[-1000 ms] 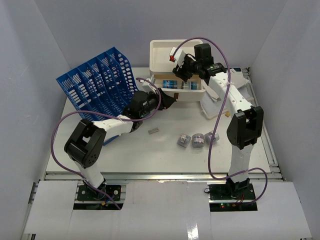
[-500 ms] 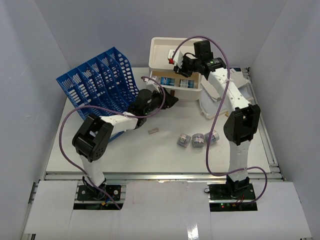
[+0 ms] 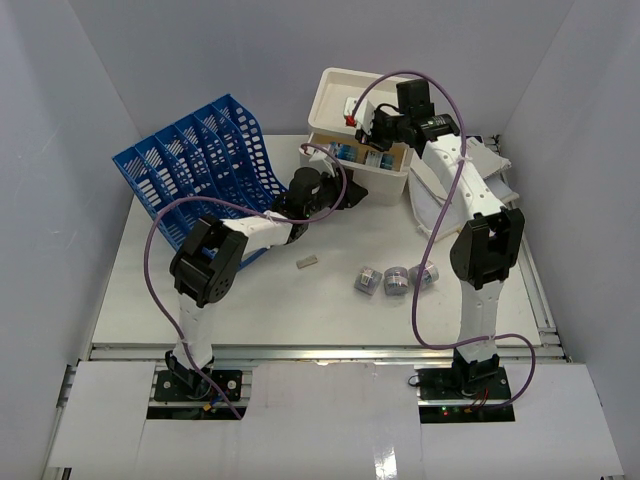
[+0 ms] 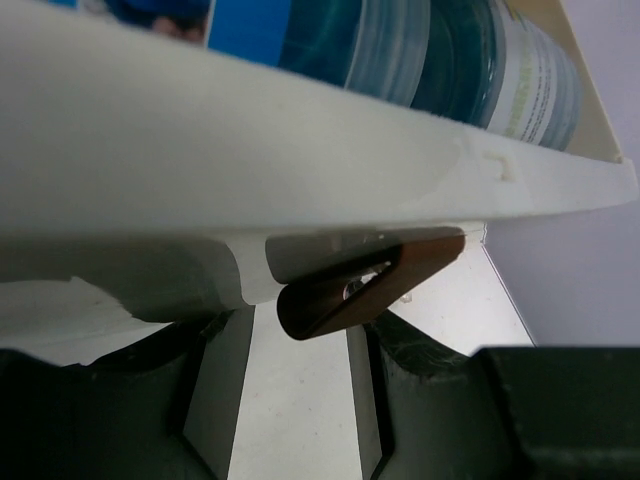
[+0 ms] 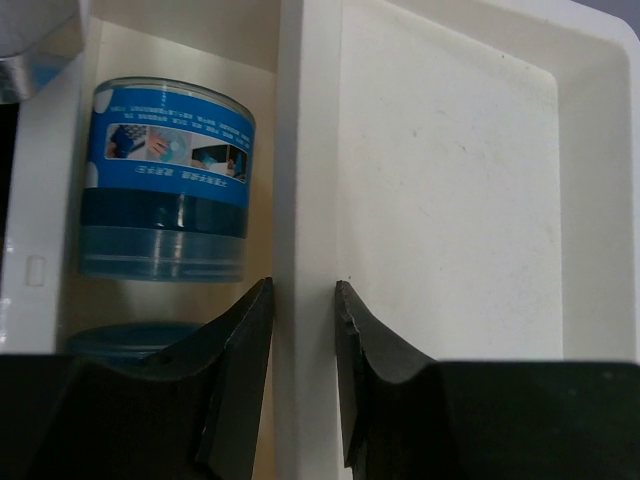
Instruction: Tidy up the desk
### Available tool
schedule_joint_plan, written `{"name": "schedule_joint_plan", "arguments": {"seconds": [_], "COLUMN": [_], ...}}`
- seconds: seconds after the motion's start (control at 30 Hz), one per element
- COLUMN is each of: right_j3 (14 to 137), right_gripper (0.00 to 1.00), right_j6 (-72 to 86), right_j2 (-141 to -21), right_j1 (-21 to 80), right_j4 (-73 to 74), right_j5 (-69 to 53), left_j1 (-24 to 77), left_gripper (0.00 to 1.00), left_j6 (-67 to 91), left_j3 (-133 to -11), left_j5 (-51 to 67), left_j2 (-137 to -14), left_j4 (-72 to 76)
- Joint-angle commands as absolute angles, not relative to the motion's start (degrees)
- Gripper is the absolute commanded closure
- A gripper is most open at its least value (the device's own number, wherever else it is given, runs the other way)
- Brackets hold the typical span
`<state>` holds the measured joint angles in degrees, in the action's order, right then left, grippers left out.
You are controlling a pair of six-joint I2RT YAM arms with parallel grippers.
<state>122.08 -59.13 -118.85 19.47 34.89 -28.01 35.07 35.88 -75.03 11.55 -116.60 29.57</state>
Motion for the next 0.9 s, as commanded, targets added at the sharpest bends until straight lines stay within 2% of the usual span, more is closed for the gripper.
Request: {"name": "schedule_joint_plan", "arguments": {"seconds": [0.0, 0.23, 0.73, 0.87], "right_j3": [122.44, 122.92, 122.43, 122.19], "right_gripper": [0.72, 0.72, 0.72, 0.70], "right_j6": [-56.34, -57.53, -58.85, -55.74], "right_j2": [-117.41, -118.34, -116.81, -116.39], "right_j1": [21.88, 22.15, 24.19, 24.25], "right_j4": [47.62, 50.23, 54.75, 52.37], "right_j5": [-37.29, -41.88, -45.12, -44.70], "left_j1": [33.66, 33.70, 33.66, 33.66], "left_gripper": [0.48, 0.49, 0.48, 0.48], "left_j6": [33.94, 30.76, 28.56, 27.97], "left_j3": [-79.15, -74.14, -75.76, -77.85], "left_j5": [8.06, 7.74, 7.76, 7.73], "left_j2": [-115.18, -110.88, -111.73, -112.64], "left_j4": [35.95, 40.56, 40.40, 39.53]}}
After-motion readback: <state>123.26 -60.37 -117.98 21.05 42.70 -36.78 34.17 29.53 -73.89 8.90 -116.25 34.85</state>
